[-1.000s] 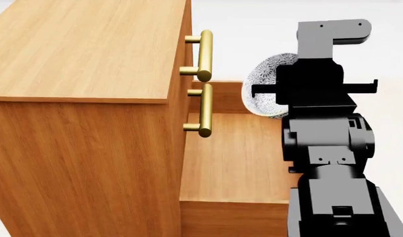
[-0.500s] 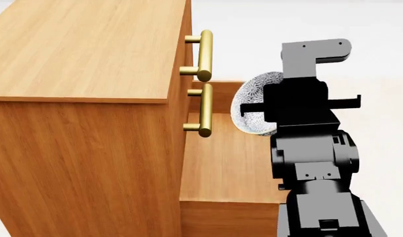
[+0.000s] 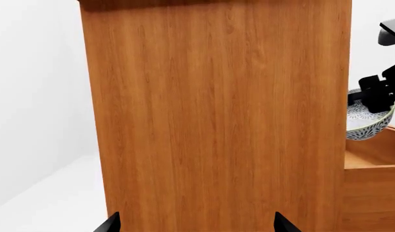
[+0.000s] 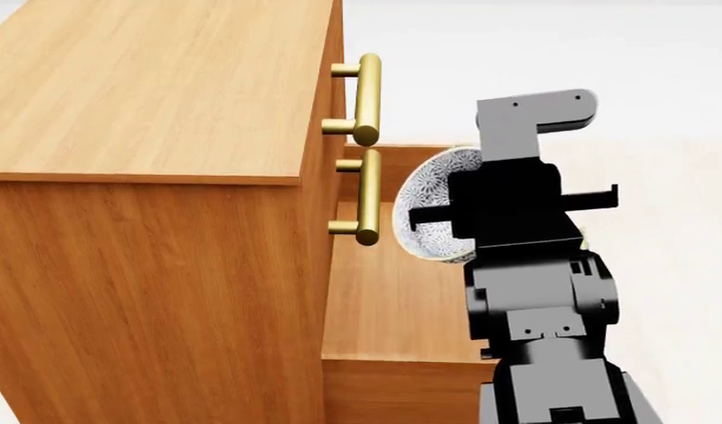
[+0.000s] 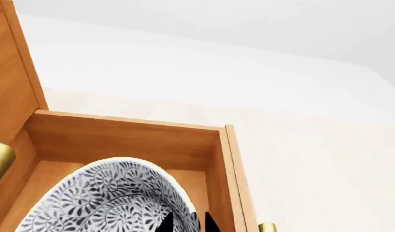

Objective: Put the bowl in the bottom drawer of the cabinet and close it.

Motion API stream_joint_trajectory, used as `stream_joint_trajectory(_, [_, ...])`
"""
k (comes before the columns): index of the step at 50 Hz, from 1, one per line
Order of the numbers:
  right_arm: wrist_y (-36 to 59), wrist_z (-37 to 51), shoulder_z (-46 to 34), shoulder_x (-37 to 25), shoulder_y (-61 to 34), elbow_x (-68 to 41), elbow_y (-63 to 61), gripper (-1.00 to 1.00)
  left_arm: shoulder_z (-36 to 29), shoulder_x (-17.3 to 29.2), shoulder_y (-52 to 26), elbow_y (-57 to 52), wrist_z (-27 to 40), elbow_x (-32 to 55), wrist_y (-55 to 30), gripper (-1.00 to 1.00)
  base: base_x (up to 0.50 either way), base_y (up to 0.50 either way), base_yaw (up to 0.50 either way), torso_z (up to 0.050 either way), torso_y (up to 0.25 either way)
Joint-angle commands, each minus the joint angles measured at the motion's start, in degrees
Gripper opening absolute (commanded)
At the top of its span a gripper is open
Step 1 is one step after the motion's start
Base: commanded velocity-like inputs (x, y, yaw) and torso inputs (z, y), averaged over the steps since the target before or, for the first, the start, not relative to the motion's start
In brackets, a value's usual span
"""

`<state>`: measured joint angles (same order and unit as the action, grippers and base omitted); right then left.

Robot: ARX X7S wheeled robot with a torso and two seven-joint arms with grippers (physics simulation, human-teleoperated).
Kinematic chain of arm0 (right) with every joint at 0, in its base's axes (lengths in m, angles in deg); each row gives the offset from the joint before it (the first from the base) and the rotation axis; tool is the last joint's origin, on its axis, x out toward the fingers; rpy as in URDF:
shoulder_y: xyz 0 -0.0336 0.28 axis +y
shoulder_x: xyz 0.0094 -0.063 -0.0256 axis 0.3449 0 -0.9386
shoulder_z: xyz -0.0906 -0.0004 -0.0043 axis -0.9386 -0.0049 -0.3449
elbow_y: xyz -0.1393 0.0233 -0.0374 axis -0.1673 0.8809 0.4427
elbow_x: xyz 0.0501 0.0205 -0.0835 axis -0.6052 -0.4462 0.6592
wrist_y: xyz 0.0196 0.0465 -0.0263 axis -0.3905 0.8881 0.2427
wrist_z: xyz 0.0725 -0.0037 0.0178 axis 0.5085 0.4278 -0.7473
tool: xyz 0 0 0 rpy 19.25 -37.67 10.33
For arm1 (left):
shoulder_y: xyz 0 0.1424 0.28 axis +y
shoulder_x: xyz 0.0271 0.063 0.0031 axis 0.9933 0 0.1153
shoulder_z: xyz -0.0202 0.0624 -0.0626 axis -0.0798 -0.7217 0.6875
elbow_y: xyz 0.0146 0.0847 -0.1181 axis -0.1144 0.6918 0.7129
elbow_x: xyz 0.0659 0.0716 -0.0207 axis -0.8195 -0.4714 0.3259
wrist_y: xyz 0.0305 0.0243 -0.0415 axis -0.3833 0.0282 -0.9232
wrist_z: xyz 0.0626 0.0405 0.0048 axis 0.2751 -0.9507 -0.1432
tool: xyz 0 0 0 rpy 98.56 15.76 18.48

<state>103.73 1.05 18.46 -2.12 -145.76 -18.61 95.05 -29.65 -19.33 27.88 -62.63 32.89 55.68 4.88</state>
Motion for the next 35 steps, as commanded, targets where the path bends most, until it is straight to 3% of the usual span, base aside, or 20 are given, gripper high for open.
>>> stream_joint_trajectory(1, [-0.33, -0.59, -0.38, 0.41, 0.55, 0.36, -0.19, -1.00, -0.12, 0.12, 0.05, -0.20, 0.16, 0.00, -0.06, 1.00, 0.00, 0.00, 0.00, 0.000, 0.000])
stream_joint_trajectory(35, [-0.30, -2.50, -2.27, 1.35, 3.26, -1.18, -1.01, -1.00, -0.38, 0.41, -0.06, 0.02, 0.50, 0.25, 0.45, 1.00, 0.00, 0.00, 0.00, 0.000, 0.001])
